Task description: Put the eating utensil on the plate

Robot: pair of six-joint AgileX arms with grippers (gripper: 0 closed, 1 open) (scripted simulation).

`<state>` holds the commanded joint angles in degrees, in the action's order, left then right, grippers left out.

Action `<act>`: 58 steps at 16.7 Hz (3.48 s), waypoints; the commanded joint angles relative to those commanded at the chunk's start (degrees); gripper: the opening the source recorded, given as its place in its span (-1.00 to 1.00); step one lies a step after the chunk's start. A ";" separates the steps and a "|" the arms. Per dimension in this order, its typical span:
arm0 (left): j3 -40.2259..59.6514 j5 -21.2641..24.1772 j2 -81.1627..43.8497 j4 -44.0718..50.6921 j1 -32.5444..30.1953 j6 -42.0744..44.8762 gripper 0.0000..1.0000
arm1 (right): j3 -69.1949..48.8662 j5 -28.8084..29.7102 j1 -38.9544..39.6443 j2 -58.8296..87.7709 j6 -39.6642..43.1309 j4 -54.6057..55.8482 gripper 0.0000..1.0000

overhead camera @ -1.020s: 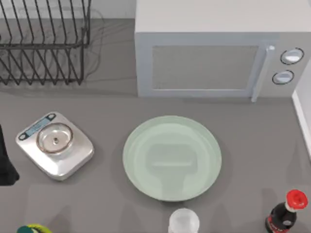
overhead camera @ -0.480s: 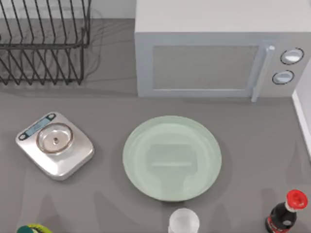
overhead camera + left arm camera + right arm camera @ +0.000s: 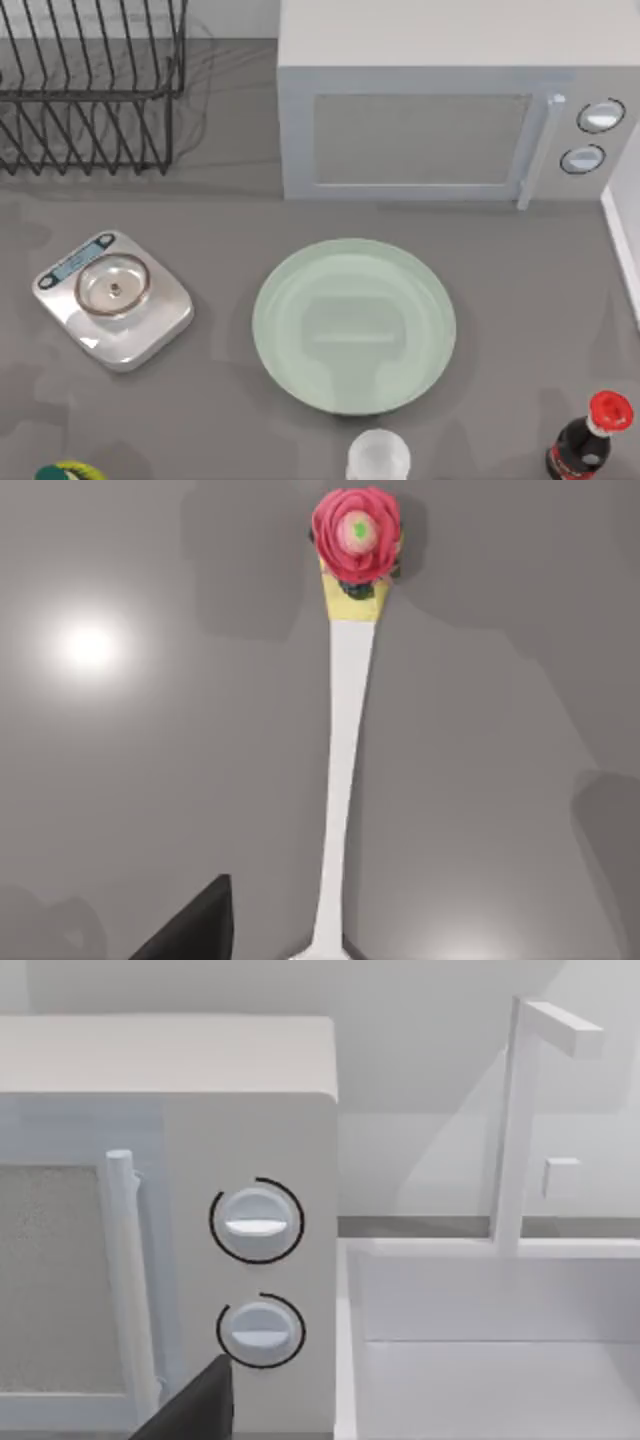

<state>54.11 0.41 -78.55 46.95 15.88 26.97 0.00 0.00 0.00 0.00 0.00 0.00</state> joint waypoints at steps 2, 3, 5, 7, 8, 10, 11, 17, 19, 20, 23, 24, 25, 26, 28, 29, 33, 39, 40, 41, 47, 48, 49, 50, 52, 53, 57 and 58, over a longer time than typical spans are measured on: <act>6.25 -0.06 -8.13 4.99 1.85 2.99 1.00 | 0.00 0.00 0.00 0.00 0.00 0.00 1.00; 9.08 -0.09 -11.76 7.09 2.65 4.30 1.00 | 0.00 0.00 0.00 0.00 0.00 0.00 1.00; 13.92 -0.15 -17.95 10.47 4.00 6.48 1.00 | 0.00 0.00 0.00 0.00 0.00 0.00 1.00; 17.33 -0.19 -21.95 12.67 4.94 7.95 1.00 | 0.00 0.00 0.00 0.00 0.00 0.00 1.00; 18.39 -0.21 -23.05 13.32 5.23 8.39 1.00 | 0.00 0.00 0.00 0.00 0.00 0.00 1.00; 19.04 -0.22 -23.69 13.71 5.40 8.66 1.00 | 0.00 0.00 0.00 0.00 0.00 0.00 1.00; 19.04 -0.22 -23.69 13.71 5.40 8.66 1.00 | 0.00 0.00 0.00 0.00 0.00 0.00 1.00; 17.40 -0.22 -24.64 11.31 5.21 8.54 1.00 | 0.00 0.00 0.00 0.00 0.00 0.00 1.00; 15.00 -0.20 -26.64 6.80 5.31 8.58 1.00 | 0.00 0.00 0.00 0.00 0.00 0.00 1.00; 13.54 -0.20 -27.93 3.71 5.33 8.65 1.00 | 0.00 0.00 0.00 0.00 0.00 0.00 1.00; 9.11 -0.18 -31.59 -4.76 5.41 8.78 1.00 | 0.00 0.00 0.00 0.00 0.00 0.00 1.00; 8.05 -0.18 -32.55 -6.53 5.44 8.84 1.00 | 0.00 0.00 0.00 0.00 0.00 0.00 1.00; 7.31 -0.17 -33.23 -7.70 5.47 8.89 1.00 | 0.00 0.00 0.00 0.00 0.00 0.00 1.00; 6.94 -0.17 -33.54 -8.25 5.49 8.90 1.00 | 0.00 0.00 0.00 0.00 0.00 0.00 1.00; 6.90 -0.17 -33.57 -8.30 5.48 8.90 1.00 | 0.00 0.00 0.00 0.00 0.00 0.00 1.00; 6.90 -0.17 -33.57 -8.30 5.48 8.90 1.00 | 0.00 0.00 0.00 0.00 0.00 0.00 1.00; 6.90 -0.17 -33.57 -8.30 5.48 8.90 0.55 | 0.00 0.00 0.00 0.00 0.00 0.00 1.00; 6.90 -0.17 -33.57 -8.30 5.48 8.90 -0.36 | 0.00 0.00 0.00 0.00 0.00 0.00 1.00; 6.90 -0.17 -33.57 -8.30 5.48 8.90 -0.51 | 0.00 0.00 0.00 0.00 0.00 0.00 1.00; 6.90 -0.17 -33.57 -8.30 5.48 8.90 -0.66 | 0.00 0.00 0.00 0.00 0.00 0.00 1.00; 6.90 -0.17 -33.57 -8.30 5.48 8.90 -1.00 | 0.00 0.00 0.00 0.00 0.00 0.00 1.00; 6.90 -0.17 -33.57 -8.30 5.48 8.90 -1.00 | 0.00 0.00 0.00 0.00 0.00 0.00 1.00; 6.90 -0.17 -33.57 -8.30 5.48 8.90 -1.00 | 0.00 0.00 0.00 0.00 0.00 0.00 1.00; 6.90 -0.17 -33.57 -8.30 5.48 8.90 -1.00 | 0.00 0.00 0.00 0.00 0.00 0.00 1.00; 8.03 1.02 -30.23 -5.53 5.43 8.58 -1.00 | 0.00 0.00 0.00 0.00 0.00 0.00 1.00; 8.19 1.02 -30.20 -5.36 5.45 8.58 -1.00 | 0.00 0.00 0.00 0.00 0.00 0.00 1.00; 12.70 1.01 -28.16 1.26 5.53 8.59 -1.00 | 0.00 0.00 0.00 0.00 0.00 0.00 1.00; 14.35 1.01 -27.26 4.17 5.51 8.58 -1.00 | 0.00 0.00 0.00 0.00 0.00 0.00 1.00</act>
<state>68.46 1.42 -105.81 51.12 21.39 35.54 0.00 0.00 0.00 0.00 0.00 0.00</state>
